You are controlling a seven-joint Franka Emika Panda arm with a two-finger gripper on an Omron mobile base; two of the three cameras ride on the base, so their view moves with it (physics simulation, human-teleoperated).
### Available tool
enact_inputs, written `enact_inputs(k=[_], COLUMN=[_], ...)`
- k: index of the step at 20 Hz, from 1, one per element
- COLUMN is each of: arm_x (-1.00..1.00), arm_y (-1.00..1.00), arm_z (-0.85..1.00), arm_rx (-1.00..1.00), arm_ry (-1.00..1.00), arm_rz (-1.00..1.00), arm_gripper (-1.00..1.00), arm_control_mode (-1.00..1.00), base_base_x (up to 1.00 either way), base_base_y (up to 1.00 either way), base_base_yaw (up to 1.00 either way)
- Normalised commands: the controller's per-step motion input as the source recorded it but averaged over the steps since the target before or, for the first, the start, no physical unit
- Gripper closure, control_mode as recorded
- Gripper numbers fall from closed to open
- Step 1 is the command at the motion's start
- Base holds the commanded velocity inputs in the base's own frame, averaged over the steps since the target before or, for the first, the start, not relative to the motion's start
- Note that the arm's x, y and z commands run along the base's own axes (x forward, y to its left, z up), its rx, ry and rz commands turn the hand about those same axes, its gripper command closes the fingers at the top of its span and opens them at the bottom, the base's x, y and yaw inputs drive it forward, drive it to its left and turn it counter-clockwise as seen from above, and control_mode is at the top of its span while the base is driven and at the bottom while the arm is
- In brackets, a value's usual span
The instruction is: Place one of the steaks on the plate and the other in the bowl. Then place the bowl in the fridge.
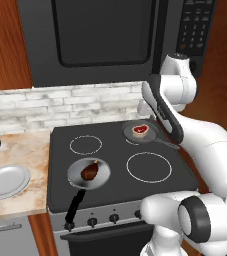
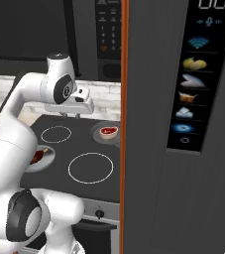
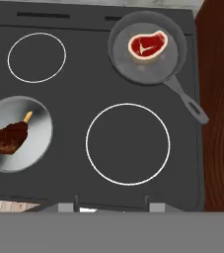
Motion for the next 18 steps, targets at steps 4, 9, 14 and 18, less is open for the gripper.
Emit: enact_inputs(k=[4, 9, 14, 18], arm_x=[0.09, 0.01, 0.28, 0.67], arm_y=[0.03, 0.00, 0.00, 0.00], arm_z=[-0.20, -0.67, -0.58, -0.47], arm_rx=[0.00, 0.00, 0.00, 0.00], arm_ry=[0.00, 0.12, 0.05, 0.00], arm_rz=[-0.06, -0.27, -0.45, -0.38], arm_gripper=[-1.00, -1.00, -1.00, -1.00], arm_control_mode=[-1.00, -1.00, -1.00, -1.00], base_base_x=[0.00, 0.00, 0.00, 0.00], base_base_y=[0.00, 0.00, 0.00, 0.00], base_base_yaw=[0.00, 0.00, 0.00, 0.00])
